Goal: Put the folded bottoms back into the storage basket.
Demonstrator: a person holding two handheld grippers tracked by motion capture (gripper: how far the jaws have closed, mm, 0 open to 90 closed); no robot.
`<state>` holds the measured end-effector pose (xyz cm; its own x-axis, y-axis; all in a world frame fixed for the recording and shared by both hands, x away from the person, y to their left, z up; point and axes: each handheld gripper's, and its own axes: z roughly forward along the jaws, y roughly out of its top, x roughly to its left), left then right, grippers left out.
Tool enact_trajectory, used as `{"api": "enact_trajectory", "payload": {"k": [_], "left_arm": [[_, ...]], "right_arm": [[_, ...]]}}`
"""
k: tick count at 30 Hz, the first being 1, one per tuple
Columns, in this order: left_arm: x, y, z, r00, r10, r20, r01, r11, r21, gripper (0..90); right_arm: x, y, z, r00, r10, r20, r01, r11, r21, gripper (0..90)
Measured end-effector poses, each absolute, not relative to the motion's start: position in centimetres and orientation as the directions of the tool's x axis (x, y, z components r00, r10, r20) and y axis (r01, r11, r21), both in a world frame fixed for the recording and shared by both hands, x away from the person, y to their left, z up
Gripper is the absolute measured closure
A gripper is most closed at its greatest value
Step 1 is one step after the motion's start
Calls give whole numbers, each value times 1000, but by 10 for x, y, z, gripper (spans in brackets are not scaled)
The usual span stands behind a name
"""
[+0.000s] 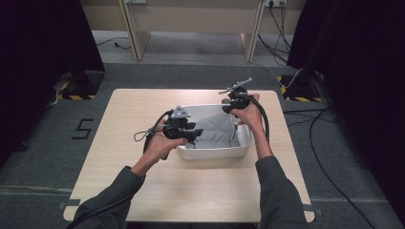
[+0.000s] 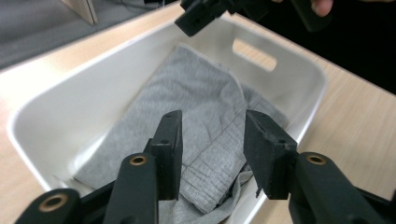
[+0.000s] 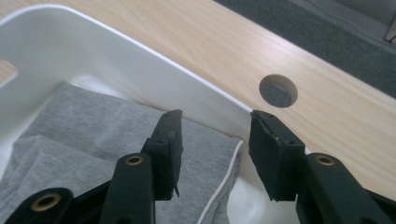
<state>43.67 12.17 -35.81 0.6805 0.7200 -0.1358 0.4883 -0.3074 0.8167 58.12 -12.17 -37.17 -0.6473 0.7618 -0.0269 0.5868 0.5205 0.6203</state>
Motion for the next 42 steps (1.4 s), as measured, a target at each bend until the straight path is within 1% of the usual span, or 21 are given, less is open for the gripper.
{"api": "enact_trajectory", "payload": {"k": [2, 6, 10, 13, 16, 18, 21, 25, 28, 34, 39, 42], "left_arm": [[429, 126, -352, 692, 710, -130, 469, -306, 828, 555], [410, 132, -347, 717, 687, -118, 440, -315, 841, 521], [390, 139, -344, 740, 663, -116, 419, -318, 850, 486], [376, 144, -343, 752, 649, -119, 410, -317, 855, 467], [366, 149, -346, 759, 639, -128, 410, -316, 856, 448], [359, 152, -350, 760, 636, -134, 415, -317, 853, 428], [351, 157, -356, 760, 631, -156, 428, -305, 851, 418], [343, 163, -367, 753, 633, -180, 445, -288, 848, 414], [338, 169, -376, 742, 642, -192, 460, -279, 843, 408], [327, 179, -395, 710, 675, -202, 474, -246, 845, 407], [317, 181, -412, 704, 696, -140, 466, -303, 831, 407], [313, 183, -419, 698, 706, -125, 470, -319, 823, 407]], "right_arm": [[575, -123, -366, -654, 756, -29, 575, 522, 630, 513], [564, -124, -360, -672, 739, -47, 543, 535, 647, 495], [547, -126, -354, -701, 712, -35, 504, 530, 682, 474], [532, -128, -350, -713, 700, -31, 480, 520, 707, 463], [518, -131, -349, -734, 678, -37, 459, 536, 709, 449], [505, -134, -348, -745, 666, -36, 440, 532, 724, 448], [495, -135, -349, -753, 657, -31, 432, 529, 730, 447], [480, -135, -351, -764, 643, -50, 412, 545, 730, 448], [469, -134, -353, -780, 622, -61, 383, 553, 740, 448], [451, -130, -360, -801, 597, -46, 367, 549, 751, 449], [437, -130, -367, -809, 587, -30, 358, 532, 768, 450], [427, -131, -372, -816, 578, -21, 347, 517, 782, 450]]}}
